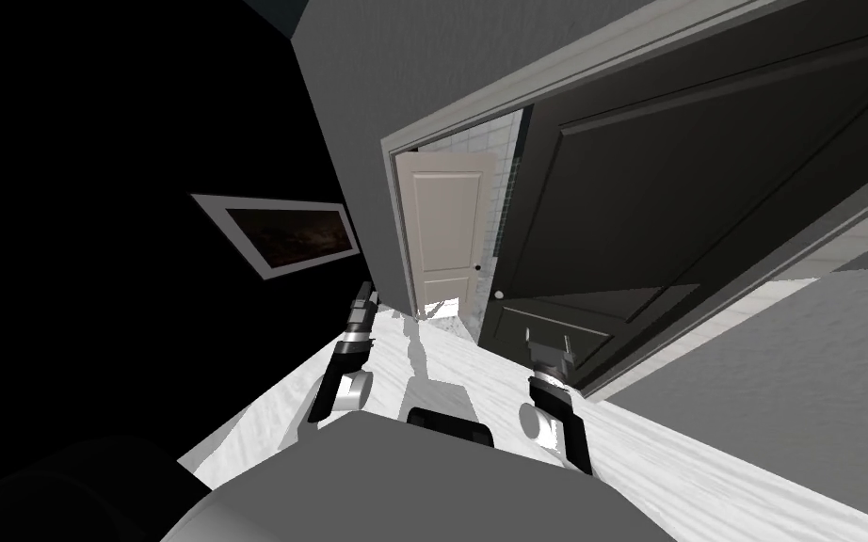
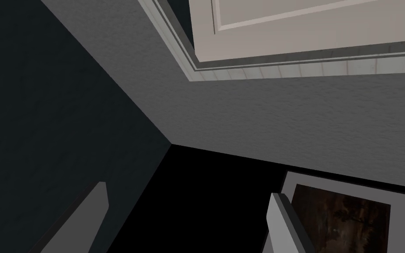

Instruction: Push the door open

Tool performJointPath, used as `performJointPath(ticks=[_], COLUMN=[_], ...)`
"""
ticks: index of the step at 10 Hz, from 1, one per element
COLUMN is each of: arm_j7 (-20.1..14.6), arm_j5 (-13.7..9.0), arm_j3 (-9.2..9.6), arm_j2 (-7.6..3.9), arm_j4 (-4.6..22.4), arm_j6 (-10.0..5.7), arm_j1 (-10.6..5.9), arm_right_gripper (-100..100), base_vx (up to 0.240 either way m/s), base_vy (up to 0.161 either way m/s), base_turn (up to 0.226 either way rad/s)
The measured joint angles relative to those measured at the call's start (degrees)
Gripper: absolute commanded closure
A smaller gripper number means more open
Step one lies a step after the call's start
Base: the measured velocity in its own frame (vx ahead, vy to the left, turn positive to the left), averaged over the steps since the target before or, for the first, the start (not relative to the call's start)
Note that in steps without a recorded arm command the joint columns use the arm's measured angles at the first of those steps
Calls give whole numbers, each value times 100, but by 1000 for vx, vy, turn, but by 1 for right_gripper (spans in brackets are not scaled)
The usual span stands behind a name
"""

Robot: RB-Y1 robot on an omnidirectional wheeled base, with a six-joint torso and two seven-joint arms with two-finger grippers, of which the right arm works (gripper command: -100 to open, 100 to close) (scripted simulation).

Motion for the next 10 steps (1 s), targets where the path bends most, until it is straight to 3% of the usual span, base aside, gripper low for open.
performJointPath(ticks=[10], arm_j7=[-859], arm_j5=[-668], arm_j3=[14], arm_j2=[76], arm_j4=[1297], arm_j6=[-349], arm_j1=[-325], arm_right_gripper=[-100], base_vx=[93], base_vy=[-40], base_turn=[131])
